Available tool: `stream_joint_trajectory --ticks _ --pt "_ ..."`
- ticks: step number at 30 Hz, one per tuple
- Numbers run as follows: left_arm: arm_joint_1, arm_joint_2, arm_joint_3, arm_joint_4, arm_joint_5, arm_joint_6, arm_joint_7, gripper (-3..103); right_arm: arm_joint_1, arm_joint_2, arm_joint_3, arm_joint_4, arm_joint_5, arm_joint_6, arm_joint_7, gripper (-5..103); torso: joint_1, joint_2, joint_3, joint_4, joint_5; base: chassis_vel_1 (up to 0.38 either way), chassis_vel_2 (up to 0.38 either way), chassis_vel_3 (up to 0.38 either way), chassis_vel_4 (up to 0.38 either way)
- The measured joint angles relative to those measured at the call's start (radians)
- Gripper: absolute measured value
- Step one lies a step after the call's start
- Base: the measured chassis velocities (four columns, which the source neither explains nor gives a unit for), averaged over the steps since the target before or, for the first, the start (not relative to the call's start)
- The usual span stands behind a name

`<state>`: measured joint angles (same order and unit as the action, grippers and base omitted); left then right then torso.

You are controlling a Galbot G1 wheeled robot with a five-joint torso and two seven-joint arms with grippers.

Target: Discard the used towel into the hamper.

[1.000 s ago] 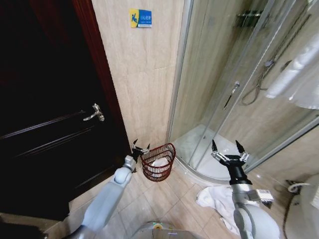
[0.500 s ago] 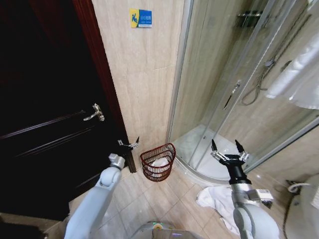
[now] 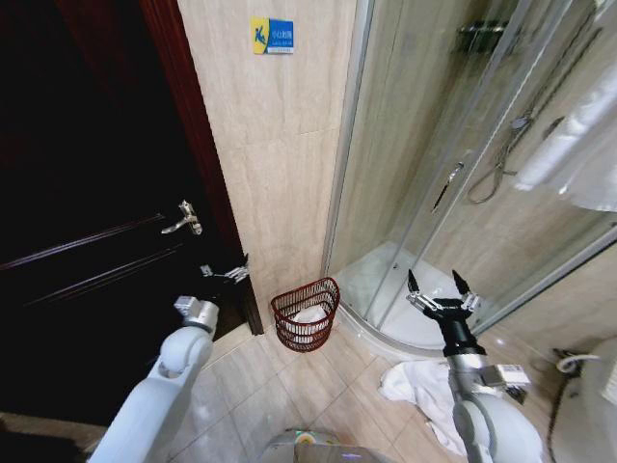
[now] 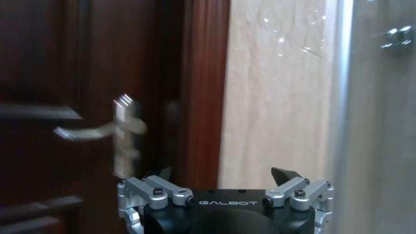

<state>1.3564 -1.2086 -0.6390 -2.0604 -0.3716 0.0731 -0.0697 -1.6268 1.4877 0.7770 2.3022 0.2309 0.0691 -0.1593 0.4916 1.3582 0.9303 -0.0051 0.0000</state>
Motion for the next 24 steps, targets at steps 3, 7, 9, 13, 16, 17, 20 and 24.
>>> stream_joint_trajectory --ticks 3,7,9,13,16,17,20,24 --pt "0.023 -0.08 -0.049 -0.02 0.159 -0.005 0.008 100 0.004 0.009 -0.001 -0.005 0.0 0.001 -0.003 100 0.0 0.0 0.0 0.0 0.0 0.0 0.0 0.0 0.0" --pt "0.056 -0.119 -0.055 -0.044 0.214 0.012 -0.015 100 0.002 0.009 -0.004 0.002 0.0 0.001 -0.008 100 0.0 0.0 0.0 -0.0003 0.0 0.0 0.0 0.0 0.0" --pt "0.069 -0.123 -0.056 -0.05 0.229 0.017 -0.022 100 0.0 0.006 -0.003 0.004 0.002 0.001 -0.008 100 0.0 0.0 0.0 -0.0003 -0.0001 0.0 0.0 0.0 0.0" --pt "0.11 -0.128 -0.078 -0.074 0.29 0.023 -0.02 100 -0.01 -0.004 -0.002 0.007 0.015 0.003 -0.014 100 0.0 0.0 0.0 -0.0002 0.0002 0.0 0.0 0.0 0.0" --pt "0.128 -0.147 -0.094 -0.097 0.293 0.024 -0.018 100 -0.023 -0.004 -0.003 0.013 0.026 0.003 -0.029 100 0.0 0.0 0.0 -0.0001 0.0 0.0 0.0 0.0 0.0" --pt "0.134 -0.153 -0.095 -0.107 0.287 0.027 -0.022 100 -0.029 -0.003 -0.002 0.016 0.029 0.003 -0.034 100 0.0 0.0 0.0 -0.0002 0.0002 0.0 0.0 0.0 0.0" --pt "0.143 -0.168 -0.102 -0.126 0.28 0.038 -0.028 100 -0.041 -0.002 0.0 0.019 0.035 0.003 -0.046 100 0.0 0.0 0.0 -0.0002 0.0001 0.0 0.0 0.0 0.0" --pt "0.144 -0.181 -0.118 -0.143 0.276 0.062 -0.033 100 -0.054 -0.004 0.004 0.02 0.049 0.003 -0.052 100 0.0 0.0 0.0 -0.0002 0.0002 0.0 0.0 0.0 0.0"
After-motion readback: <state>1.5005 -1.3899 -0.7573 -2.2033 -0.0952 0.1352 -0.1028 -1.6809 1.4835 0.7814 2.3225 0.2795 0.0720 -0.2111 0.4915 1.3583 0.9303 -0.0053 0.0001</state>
